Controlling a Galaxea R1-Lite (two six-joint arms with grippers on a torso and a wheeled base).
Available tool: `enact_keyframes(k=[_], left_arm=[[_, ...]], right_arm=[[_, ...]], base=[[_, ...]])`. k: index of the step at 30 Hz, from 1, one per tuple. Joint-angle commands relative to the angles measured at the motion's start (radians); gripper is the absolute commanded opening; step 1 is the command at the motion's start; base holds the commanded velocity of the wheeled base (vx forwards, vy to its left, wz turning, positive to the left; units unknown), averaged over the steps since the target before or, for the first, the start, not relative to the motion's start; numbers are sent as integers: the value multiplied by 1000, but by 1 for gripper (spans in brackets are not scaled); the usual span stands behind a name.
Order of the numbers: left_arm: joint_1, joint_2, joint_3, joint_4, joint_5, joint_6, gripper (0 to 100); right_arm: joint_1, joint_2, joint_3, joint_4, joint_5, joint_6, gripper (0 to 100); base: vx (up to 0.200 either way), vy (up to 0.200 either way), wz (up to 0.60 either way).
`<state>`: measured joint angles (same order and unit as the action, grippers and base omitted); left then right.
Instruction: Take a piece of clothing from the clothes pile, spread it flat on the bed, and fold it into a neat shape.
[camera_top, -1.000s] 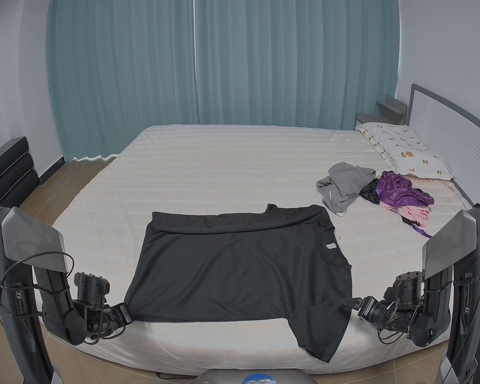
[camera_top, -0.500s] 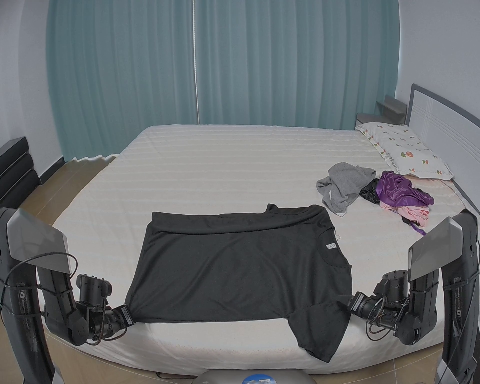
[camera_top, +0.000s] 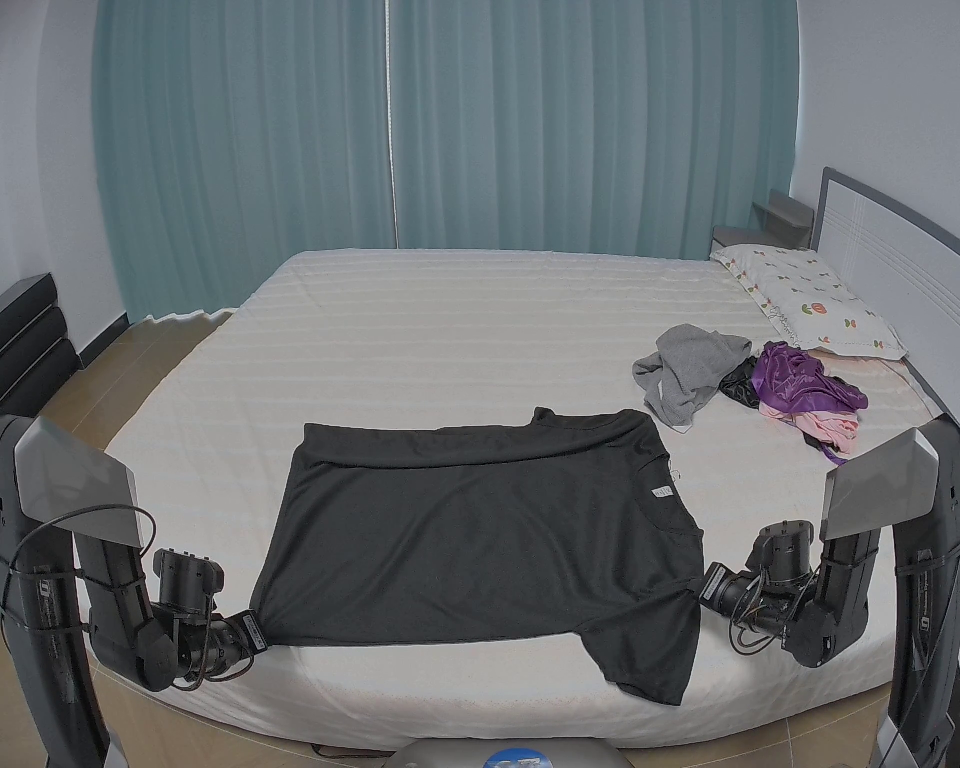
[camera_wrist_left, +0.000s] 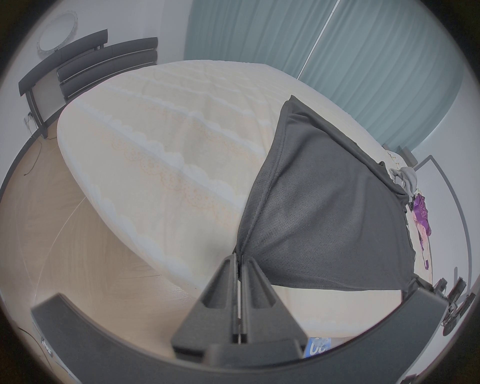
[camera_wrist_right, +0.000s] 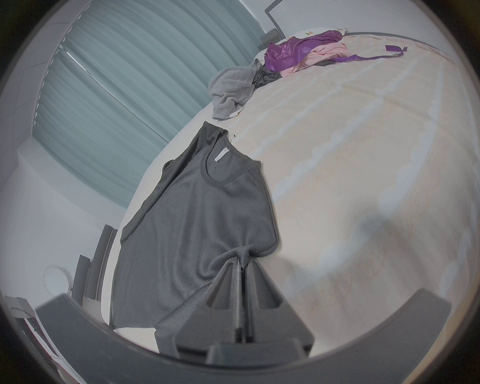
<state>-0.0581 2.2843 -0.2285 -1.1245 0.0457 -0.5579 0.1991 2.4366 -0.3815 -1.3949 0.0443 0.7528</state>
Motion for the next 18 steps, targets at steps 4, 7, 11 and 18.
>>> enact_keyframes(k=[4, 7, 11, 18], left_arm=[[0, 3, 0, 0, 0, 0, 0], [0, 3, 0, 0, 0, 0, 0], [0, 3, 0, 0, 0, 0, 0], [0, 3, 0, 0, 0, 1, 0]], right_arm=[[-9, -22, -93, 50, 13, -36, 0], [-7, 9, -119, 50, 13, -58, 0], [-10, 25, -131, 50, 13, -67, 100], [-27, 19, -120, 4, 32, -79, 100]], base=[[0, 0, 0], [0, 0, 0], [0, 0, 0], [0, 0, 0]])
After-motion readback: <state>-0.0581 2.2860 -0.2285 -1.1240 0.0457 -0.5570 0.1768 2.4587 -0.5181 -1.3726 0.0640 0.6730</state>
